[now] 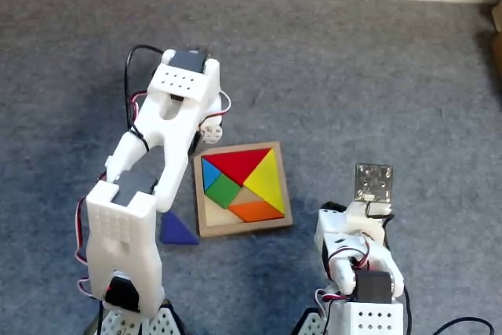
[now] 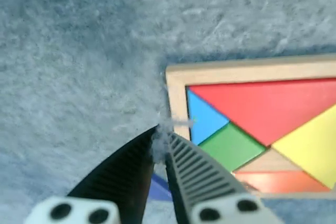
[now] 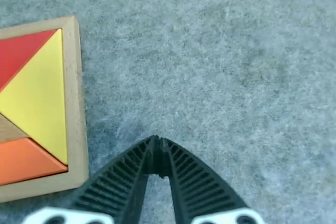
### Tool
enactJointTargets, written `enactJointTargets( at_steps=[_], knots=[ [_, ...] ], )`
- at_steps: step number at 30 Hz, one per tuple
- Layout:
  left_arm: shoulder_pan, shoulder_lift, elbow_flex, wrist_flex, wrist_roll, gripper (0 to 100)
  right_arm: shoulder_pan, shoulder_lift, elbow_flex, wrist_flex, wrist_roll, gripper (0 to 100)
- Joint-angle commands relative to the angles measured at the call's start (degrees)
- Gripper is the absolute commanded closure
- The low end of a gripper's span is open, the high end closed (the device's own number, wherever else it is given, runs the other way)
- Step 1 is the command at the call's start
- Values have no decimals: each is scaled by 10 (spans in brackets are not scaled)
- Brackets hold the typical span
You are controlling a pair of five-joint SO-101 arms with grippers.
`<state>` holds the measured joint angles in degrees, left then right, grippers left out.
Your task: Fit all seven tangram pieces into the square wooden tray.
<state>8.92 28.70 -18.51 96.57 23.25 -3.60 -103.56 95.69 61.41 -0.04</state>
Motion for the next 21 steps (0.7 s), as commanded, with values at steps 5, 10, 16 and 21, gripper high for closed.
enactJointTargets(
  at_steps=[5,10,16,21],
  knots=[
    [3,-43,19,29,-28,995,10,-5,82,-20,-4,987],
    [3,-148,97,26,-33,995,10,-5,82,-20,-4,987],
    [-16,-296,233,-25,-121,995,10,-5,82,-20,-4,987],
    [-91,-348,320,-91,-344,993,10,-5,82,-20,-4,987]
  ],
)
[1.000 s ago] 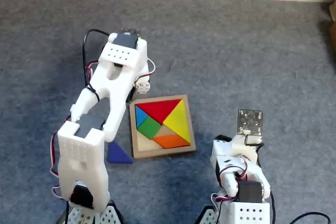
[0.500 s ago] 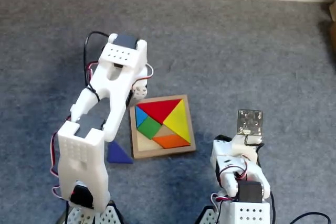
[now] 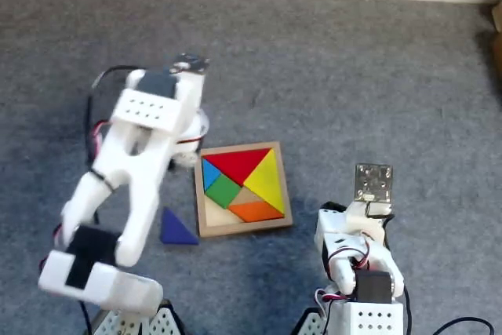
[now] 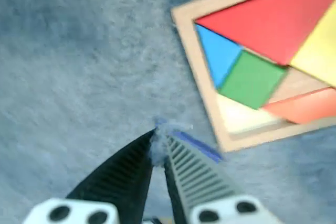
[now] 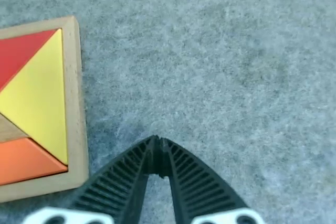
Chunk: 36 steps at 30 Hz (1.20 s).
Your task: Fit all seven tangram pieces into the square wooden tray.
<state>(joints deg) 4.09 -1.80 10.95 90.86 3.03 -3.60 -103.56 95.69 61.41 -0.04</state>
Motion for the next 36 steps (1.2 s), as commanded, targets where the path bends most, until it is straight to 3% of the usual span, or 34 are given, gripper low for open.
enactJointTargets(
  at_steps=[1,4,7,12,19,27,32,36],
  knots=[
    [-57,-44,33,-37,-210,993,10,-5,82,-20,-4,987],
    [-78,-44,43,-37,-396,992,10,-5,82,-20,-4,987],
    [-83,-44,51,-16,-515,967,10,-5,82,-20,-4,987],
    [-80,-49,50,3,-629,841,10,-5,82,-20,-4,987],
    [-78,-50,68,25,-815,826,10,-5,82,-27,-4,987],
    [-43,-50,135,39,-849,829,10,-5,82,-39,-4,987],
    [-14,-50,192,-3,-883,829,10,-5,82,-40,-4,987],
    [8,-50,249,-86,-882,825,10,-5,82,-40,-4,987]
  ],
)
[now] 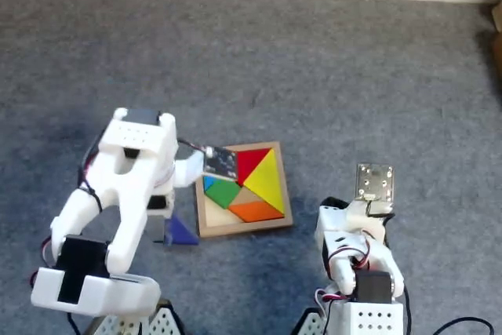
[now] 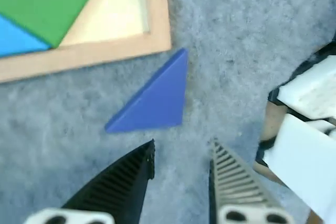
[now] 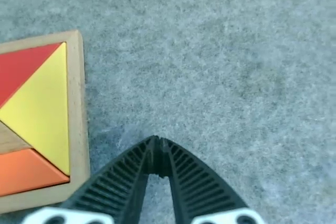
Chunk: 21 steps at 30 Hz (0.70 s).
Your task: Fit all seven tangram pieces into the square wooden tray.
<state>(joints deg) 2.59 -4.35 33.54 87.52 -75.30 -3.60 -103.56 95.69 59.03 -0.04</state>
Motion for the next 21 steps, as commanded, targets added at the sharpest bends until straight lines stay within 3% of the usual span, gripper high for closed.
enactJointTargets(
  at_steps=[1,10,19,21],
  knots=[
    [29,-24,36,-75,-98,825,10,-5,82,-16,-4,987],
    [55,-23,109,-197,-98,824,10,-5,82,-16,-4,987],
    [50,-18,114,-217,-91,824,10,-5,82,-16,-4,987],
    [44,-18,115,-238,-56,824,10,-5,82,-16,-4,987]
  ],
)
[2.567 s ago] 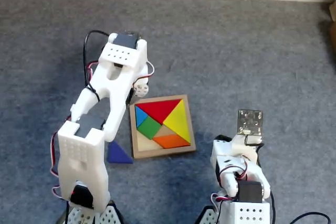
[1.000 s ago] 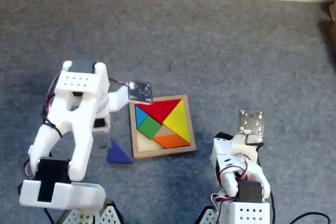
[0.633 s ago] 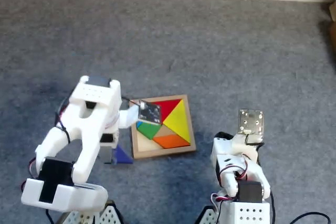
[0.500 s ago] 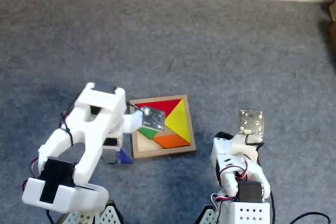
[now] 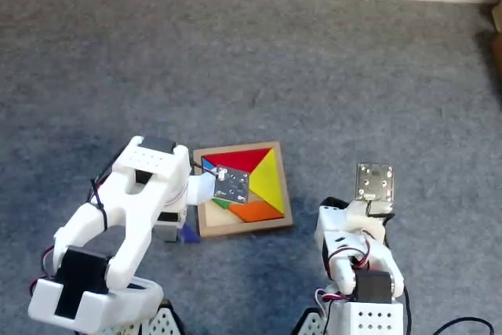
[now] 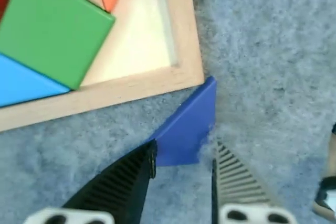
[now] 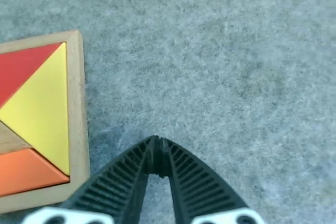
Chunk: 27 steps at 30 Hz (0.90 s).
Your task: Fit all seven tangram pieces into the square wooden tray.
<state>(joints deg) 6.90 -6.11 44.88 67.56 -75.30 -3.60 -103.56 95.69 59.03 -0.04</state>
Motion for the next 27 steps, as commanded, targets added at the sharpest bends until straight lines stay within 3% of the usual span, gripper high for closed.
enactJointTargets(
  at_steps=[1,15,21,27],
  knots=[
    [0,0,1,-51,-36,824,10,-5,82,-16,-4,987],
    [-88,-6,-4,-76,135,825,10,-5,82,-16,-4,987],
    [-113,-7,-71,-71,265,826,10,-5,82,-16,-4,987],
    [-93,-6,-170,76,292,825,10,-5,82,-16,-4,987]
  ],
)
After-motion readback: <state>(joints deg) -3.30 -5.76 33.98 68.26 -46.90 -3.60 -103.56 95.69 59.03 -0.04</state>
